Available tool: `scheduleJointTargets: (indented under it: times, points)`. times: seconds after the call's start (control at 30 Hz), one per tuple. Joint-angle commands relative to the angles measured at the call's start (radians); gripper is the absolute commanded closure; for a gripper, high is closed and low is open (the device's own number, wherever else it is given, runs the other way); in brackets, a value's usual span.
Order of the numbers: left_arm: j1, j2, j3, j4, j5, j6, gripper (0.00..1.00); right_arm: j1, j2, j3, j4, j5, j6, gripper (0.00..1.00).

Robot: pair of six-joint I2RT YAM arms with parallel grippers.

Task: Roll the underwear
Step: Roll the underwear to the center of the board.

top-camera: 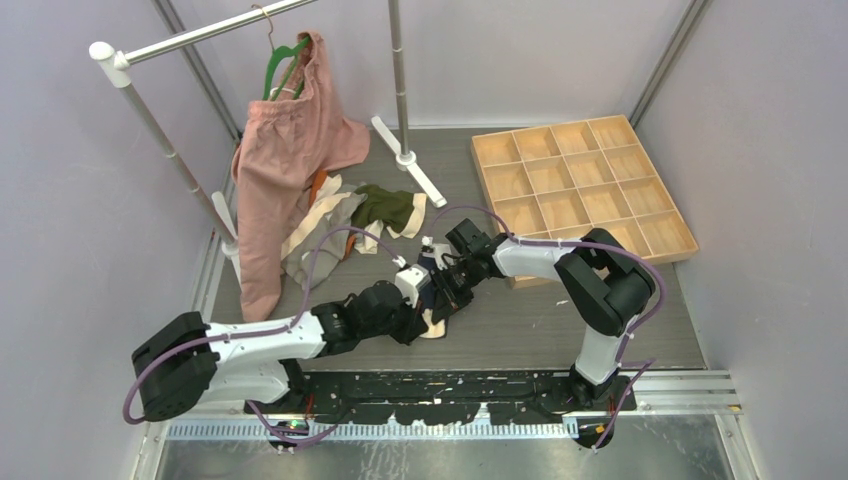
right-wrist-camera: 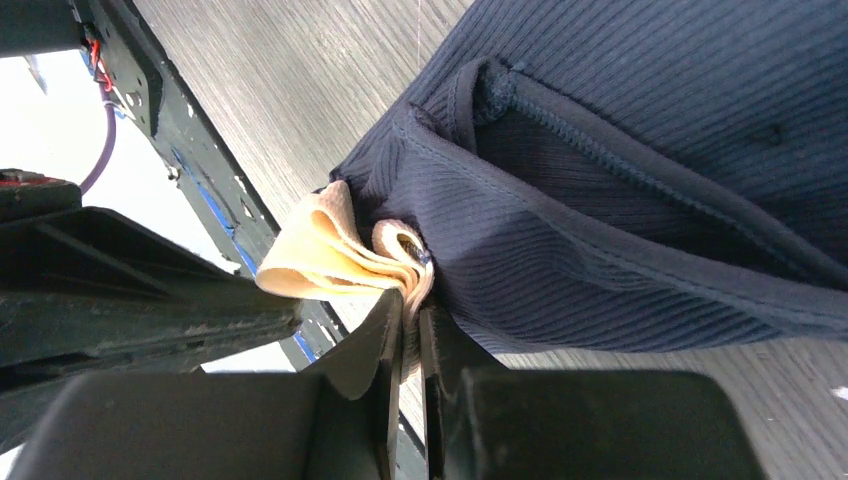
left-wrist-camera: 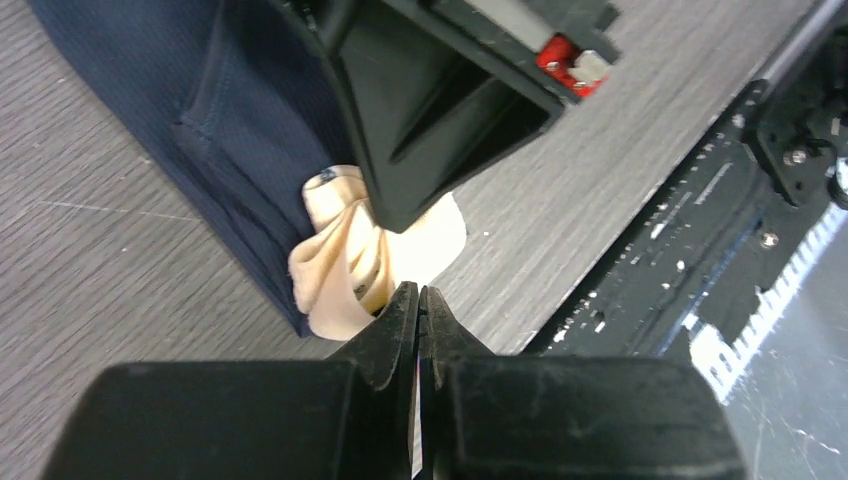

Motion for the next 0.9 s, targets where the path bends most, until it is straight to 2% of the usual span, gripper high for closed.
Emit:
scheduleJointTargets:
  times: [0.0, 0.4, 0.67, 0.87]
  points:
    - [-0.002, 0.041, 0.037, 0.061, -0.105, 0.013, 0.99, 0.001, 0.02, -0.001, -0.037, 0.104, -0.024, 0.93]
    - [0.003, 0.076, 0.011, 0.064, -0.251, -0.032, 0.99, 0.001, -0.001, -0.006, -0.044, 0.113, -0.024, 0.86]
    - [0.008, 0.134, 0.012, 0.08, -0.246, -0.053, 0.99, 0.001, -0.046, -0.01, -0.046, 0.116, -0.009, 0.78]
    - [0.009, 0.195, 0.013, 0.086, -0.234, -0.07, 0.99, 0.001, -0.088, -0.013, -0.041, 0.112, 0.015, 0.66]
